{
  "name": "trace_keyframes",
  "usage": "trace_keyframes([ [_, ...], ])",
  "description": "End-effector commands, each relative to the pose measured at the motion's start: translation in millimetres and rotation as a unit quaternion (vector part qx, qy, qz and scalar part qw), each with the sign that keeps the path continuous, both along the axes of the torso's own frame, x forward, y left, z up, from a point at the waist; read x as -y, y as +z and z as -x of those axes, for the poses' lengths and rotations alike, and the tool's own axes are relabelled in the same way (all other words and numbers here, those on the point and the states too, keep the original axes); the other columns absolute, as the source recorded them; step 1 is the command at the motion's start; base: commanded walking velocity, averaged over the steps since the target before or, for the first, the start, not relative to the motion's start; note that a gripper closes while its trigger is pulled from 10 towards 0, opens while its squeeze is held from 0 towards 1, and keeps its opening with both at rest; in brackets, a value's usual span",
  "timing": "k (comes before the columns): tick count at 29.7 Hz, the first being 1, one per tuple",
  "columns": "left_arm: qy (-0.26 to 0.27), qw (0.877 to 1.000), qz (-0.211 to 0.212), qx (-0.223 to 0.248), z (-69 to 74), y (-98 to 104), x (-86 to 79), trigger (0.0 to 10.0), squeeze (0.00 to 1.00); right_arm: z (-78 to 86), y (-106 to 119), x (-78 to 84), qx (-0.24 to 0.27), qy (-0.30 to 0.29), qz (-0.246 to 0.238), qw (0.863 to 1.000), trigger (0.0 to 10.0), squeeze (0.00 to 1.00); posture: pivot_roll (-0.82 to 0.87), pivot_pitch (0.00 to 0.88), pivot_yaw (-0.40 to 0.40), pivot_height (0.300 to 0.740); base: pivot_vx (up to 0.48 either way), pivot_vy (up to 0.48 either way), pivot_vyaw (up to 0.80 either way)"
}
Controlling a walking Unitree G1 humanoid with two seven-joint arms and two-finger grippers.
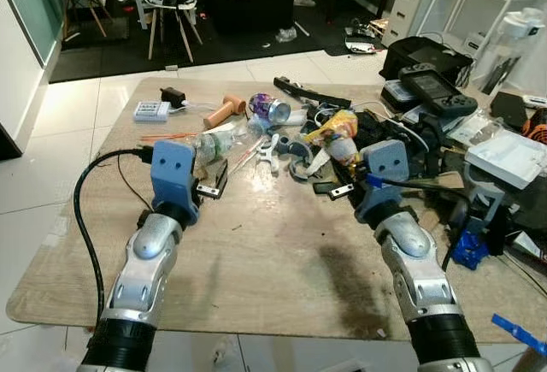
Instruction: Picking trash to rubbish bin
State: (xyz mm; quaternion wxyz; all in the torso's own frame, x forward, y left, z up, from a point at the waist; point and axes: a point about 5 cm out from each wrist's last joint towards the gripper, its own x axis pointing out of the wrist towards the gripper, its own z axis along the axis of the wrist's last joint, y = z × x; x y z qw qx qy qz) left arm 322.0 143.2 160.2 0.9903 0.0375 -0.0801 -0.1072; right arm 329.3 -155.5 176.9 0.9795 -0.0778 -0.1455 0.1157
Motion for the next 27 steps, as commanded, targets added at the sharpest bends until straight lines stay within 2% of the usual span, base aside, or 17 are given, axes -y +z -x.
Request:
trace_keyframes([
  [1, -0.003, 1.000, -0.004, 0.004, 1.6, 0.6, 4.4, 10.0, 0.00, 2.4, -0.3, 6.5, 0.002, -0.016, -0.003, 1.000, 10.0, 0.00, -0.10, 0.048, -0.017, 0.740, 0.000, 0.000, -0.80],
  [5, 0.013, 1.000, -0.006, 0.012, -1.8, 2.9, 5.9, 10.0, 0.00, 2.7, 3.1, 2.5, 0.018, -0.026, -0.005, 0.999, 10.0, 0.00, -0.11, 0.038, -0.018, 0.740, 0.000, 0.000, -0.80],
  [8, 0.012, 1.000, 0.001, 0.010, -2.8, 3.0, 7.7, 10.0, 0.00, 2.6, 2.8, -0.4, 0.019, -0.024, -0.005, 1.000, 10.0, 0.00, -0.10, 0.033, -0.024, 0.740, 0.000, 0.000, -0.80],
  [14, 0.009, 1.000, -0.010, 0.013, -3.8, 3.7, 12.2, 10.0, 0.00, 2.9, 0.2, -6.1, 0.016, -0.019, -0.004, 1.000, 10.0, 0.00, -0.10, 0.026, -0.025, 0.740, 0.000, 0.000, -0.80],
  [27, 0.011, 1.000, -0.011, 0.010, -4.6, 2.0, 11.4, 10.0, 0.00, 5.8, -6.0, -6.7, 0.008, -0.022, -0.002, 1.000, 10.0, 0.00, -0.10, 0.026, -0.025, 0.740, 0.000, 0.000, -0.80],
])
